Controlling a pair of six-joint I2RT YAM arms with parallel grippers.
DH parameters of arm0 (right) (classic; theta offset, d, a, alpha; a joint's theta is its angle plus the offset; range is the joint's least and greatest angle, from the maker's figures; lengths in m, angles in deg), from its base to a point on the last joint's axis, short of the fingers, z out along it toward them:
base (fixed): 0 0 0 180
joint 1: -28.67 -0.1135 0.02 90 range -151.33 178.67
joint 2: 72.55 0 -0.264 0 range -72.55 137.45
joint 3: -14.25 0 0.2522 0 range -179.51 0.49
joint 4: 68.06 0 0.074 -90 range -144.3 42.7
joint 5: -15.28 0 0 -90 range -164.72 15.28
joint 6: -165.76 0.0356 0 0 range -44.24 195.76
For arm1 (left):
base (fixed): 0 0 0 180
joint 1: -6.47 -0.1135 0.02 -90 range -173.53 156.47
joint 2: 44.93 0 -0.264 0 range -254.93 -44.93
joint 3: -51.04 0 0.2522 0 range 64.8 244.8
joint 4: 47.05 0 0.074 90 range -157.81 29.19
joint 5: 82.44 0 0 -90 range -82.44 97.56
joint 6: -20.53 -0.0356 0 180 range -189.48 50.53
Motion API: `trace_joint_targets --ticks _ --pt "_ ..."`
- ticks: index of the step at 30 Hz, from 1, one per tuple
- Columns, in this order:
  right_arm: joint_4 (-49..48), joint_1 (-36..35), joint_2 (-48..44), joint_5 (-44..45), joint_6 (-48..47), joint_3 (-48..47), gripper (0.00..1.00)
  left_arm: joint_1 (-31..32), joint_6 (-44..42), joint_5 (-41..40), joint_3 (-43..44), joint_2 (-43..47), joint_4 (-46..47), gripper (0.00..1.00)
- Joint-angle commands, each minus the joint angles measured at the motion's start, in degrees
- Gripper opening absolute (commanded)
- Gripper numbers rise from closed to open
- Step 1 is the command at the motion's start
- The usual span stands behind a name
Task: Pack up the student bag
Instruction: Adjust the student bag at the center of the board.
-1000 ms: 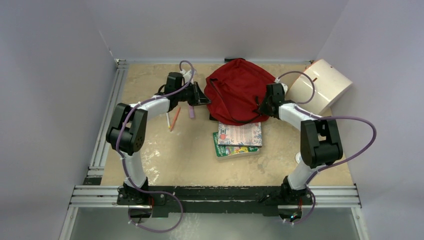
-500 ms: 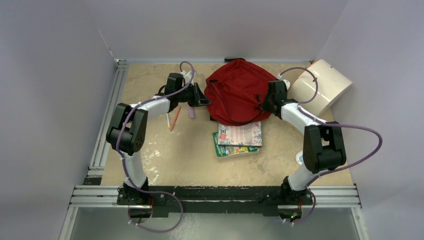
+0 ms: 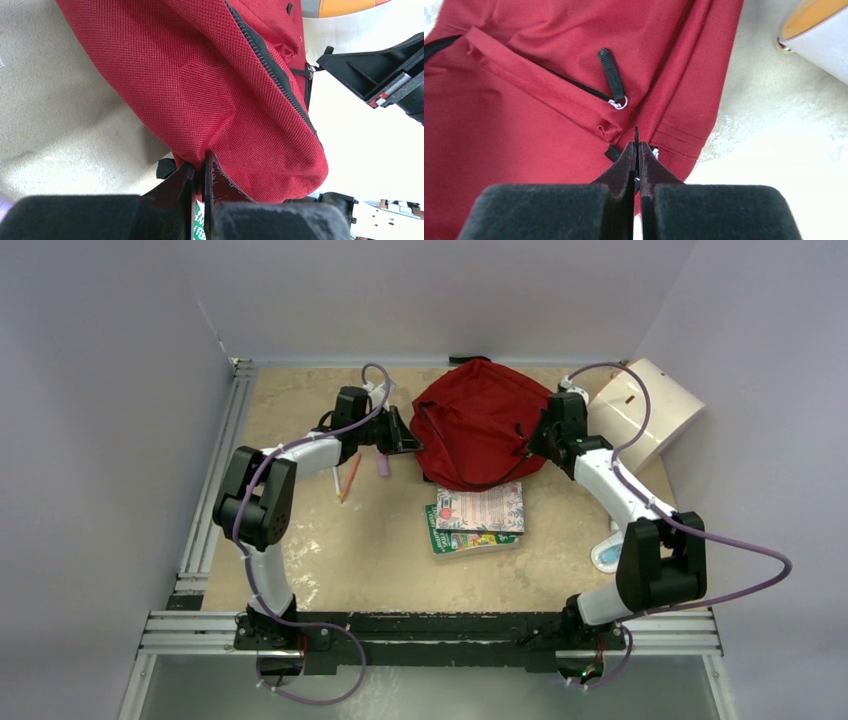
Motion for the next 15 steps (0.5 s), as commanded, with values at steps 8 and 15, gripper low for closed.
trace_joint_targets --ticks 8,15 --pt "-3.85 0.18 -2.57 -2.64 2.39 -3.51 0.0 -0.54 -5.65 -10.02 8.25 6.27 -13.48 0.38" --pt "-5.69 0.16 -2.29 -1.72 3.51 -3.14 0.0 -3.33 -4.72 -17.69 9.07 14.07 -22.54 0.47"
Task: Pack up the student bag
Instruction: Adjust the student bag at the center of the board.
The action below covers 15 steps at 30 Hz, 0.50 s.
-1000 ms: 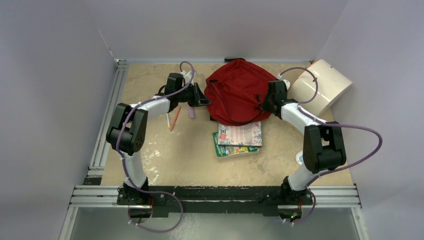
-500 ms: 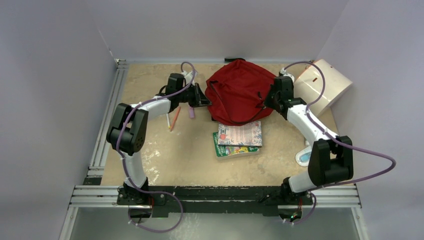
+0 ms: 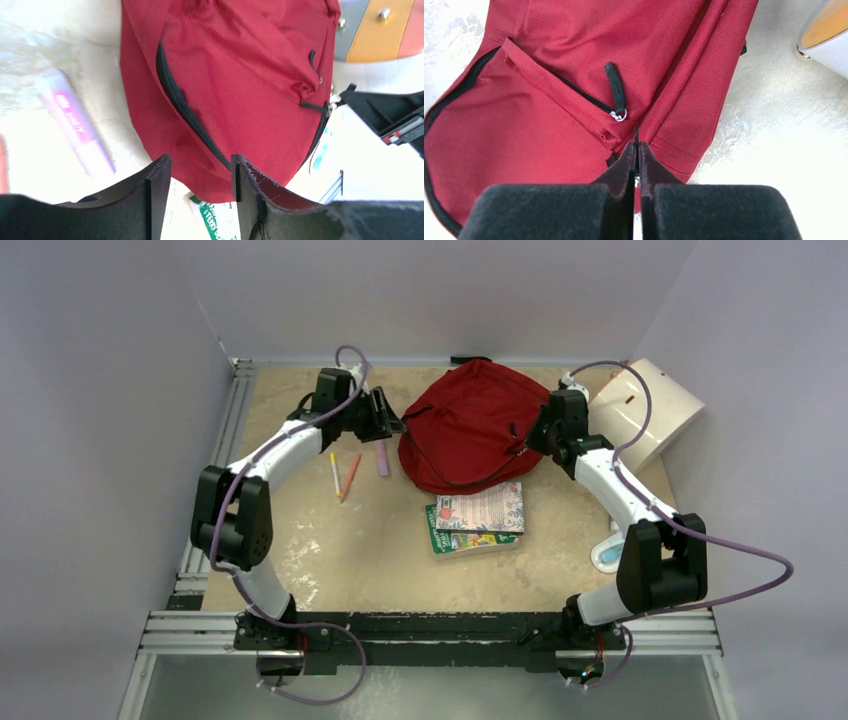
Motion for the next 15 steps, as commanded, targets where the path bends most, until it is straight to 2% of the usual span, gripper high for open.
trace_joint_targets --ticks 1,7,11,13,14,15 --pt "-4.54 0.13 -1.28 1.25 1.76 -2.35 0.0 -1.32 -0.54 -6.25 4.15 7.71 -5.5 0.47" --pt "-7.7 0.14 -2.02 0.49 2.69 0.53 0.0 -1.53 9.21 -1.76 7.45 9.38 -5.99 0.47" --pt "-10.18 0.3 -2.84 -1.54 3.37 1.68 0.0 -6.35 16.56 10.6 4.98 8.65 3.12 0.47" --pt "-10.78 0.32 -3.03 -2.39 3.58 1.94 0.0 -9.24 17.98 16.6 4.31 7.77 7.1 0.55" --pt "-10.97 0.29 -3.07 -2.67 3.6 2.06 0.0 -9.99 16.81 17.19 5.48 7.36 6.21 0.63" --pt "-11.14 0.3 -3.08 -2.8 3.55 2.08 0.0 -10.18 14.26 16.45 7.09 7.08 4.03 0.67"
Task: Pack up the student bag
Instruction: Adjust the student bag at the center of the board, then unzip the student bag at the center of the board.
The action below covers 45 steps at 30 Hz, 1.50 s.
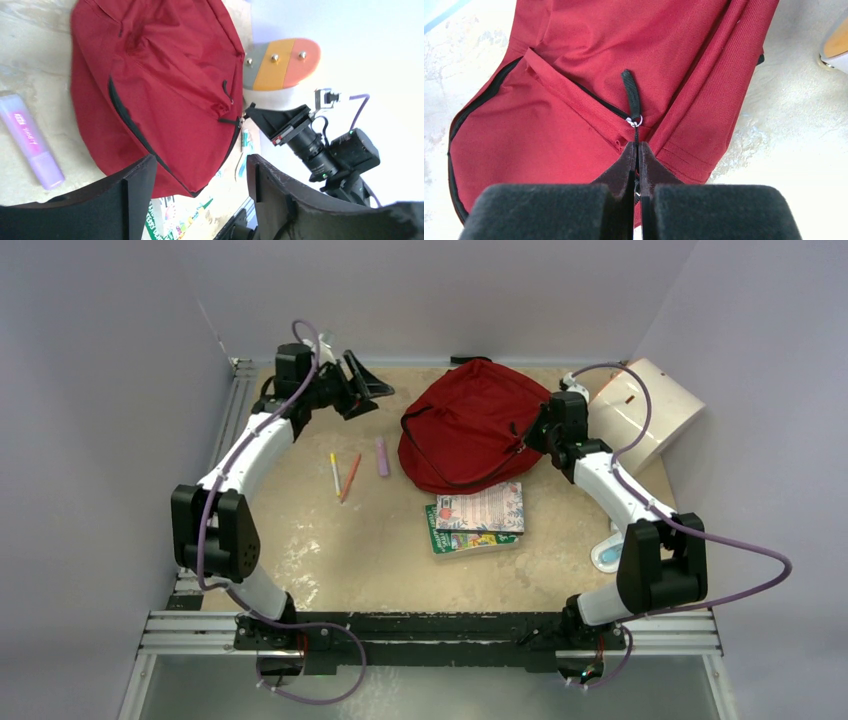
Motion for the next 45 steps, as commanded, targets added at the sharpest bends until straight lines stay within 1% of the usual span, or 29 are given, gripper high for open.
trace_joint_targets --ticks 1,2,3,5,9,11,13,15,16,17,18,21,24,26,31,35,40,45 --pt "-5.61 0.27 -2.98 -1.62 1.07 -0.03 0.0 -3.77 -1.15 6.07 4.38 -0.95 1.9 0.69" --pt "-5.7 0.31 -2.91 -1.65 0.8 -0.02 0.0 -3.74 -2.89 4.54 5.75 -0.92 -0.31 0.71" --pt "-5.63 0.3 -3.01 -1.57 0.58 0.03 0.0 -3.78 -4.22 4.1 6.5 -0.68 -0.62 0.71" --pt "-5.86 0.35 -3.24 -1.48 0.33 0.3 0.0 -4.03 -7.08 3.76 7.36 0.31 0.19 0.67" --pt "-6.3 0.26 -3.63 -1.71 -0.18 0.6 0.0 -5.16 -10.15 2.56 6.43 3.39 3.4 0.68" --pt "-6.47 0.26 -3.8 -2.04 -0.37 0.65 0.0 -6.74 -10.05 2.18 6.36 3.98 3.35 0.73" --pt "-6.58 0.34 -4.0 -2.17 -0.44 0.69 0.0 -9.64 -7.58 4.16 6.48 3.37 3.2 0.77" --pt "-6.54 0.34 -4.03 -2.28 -0.72 0.55 0.0 -12.72 -5.04 5.81 8.33 2.14 0.28 0.86" --pt "-6.51 0.32 -4.01 -2.33 -0.76 0.52 0.0 -13.81 -4.71 5.66 9.21 1.83 -1.37 0.88" --pt "-6.42 0.32 -3.93 -2.45 -0.81 0.44 0.0 -14.44 -4.96 5.75 9.55 1.9 -1.54 0.88" --pt "-6.26 0.38 -3.94 -2.47 -0.87 0.36 0.0 -14.67 -5.55 5.79 9.42 2.27 -0.9 0.86" --pt "-6.49 0.4 -4.1 -2.42 -0.4 0.49 0.0 -14.4 -6.16 6.29 9.13 2.82 0.63 0.77" --pt "-8.33 0.4 -4.73 -4.68 -0.46 1.2 0.0 -10.83 -6.24 4.32 9.56 2.77 -1.35 0.75" --pt "-9.44 0.33 -5.39 -5.18 -0.06 1.74 0.0 -5.86 -5.94 1.63 8.86 3.09 -2.11 0.75" --pt "-9.94 0.39 -6.33 -2.64 1.3 2.89 0.0 6.95 -1.43 -4.69 4.9 1.49 1.11 0.69" --pt "-6.45 0.4 -4.28 0.52 2.5 3.24 0.0 14.5 0.86 -7.7 6.89 -3.52 2.13 0.66" --pt "-5.42 0.38 -0.5 0.35 3.6 5.22 0.0 20.48 1.04 -11.59 11.31 -10.37 1.69 0.62" --pt "-8.46 0.4 -1.19 -0.08 4.41 8.14 0.0 22.89 4.8 -10.68 14.1 -16.73 1.45 0.56"
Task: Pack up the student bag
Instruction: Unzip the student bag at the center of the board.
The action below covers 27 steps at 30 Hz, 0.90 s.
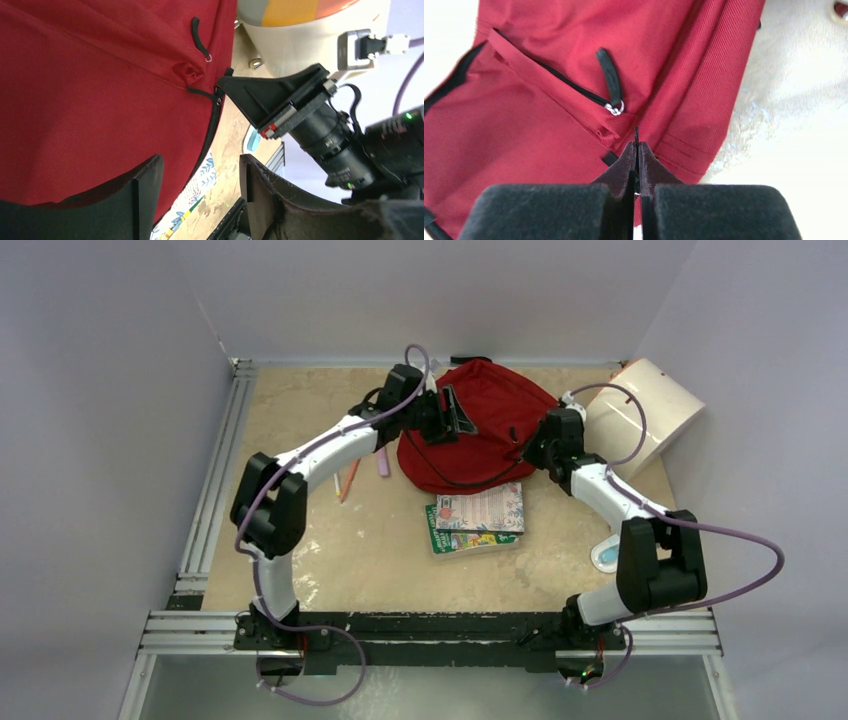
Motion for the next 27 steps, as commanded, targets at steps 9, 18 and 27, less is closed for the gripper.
trace_joint_targets --ticks 9,18,27 --pt "-7.09 0.4 -5.54 -1.24 1.84 3.13 0.0 4.47 9.21 -2.53 9.2 -9.47 0.35 0.54" --pt "-7.37 0.54 -5.8 -1.26 2.09 3.85 0.0 6.53 11.7 -2.8 10.81 -13.52 0.2 0.48" --pt "-6.68 0.56 -2.92 -0.65 3.35 5.69 0.0 7.4 12.06 -3.28 10.08 -15.2 0.28 0.48"
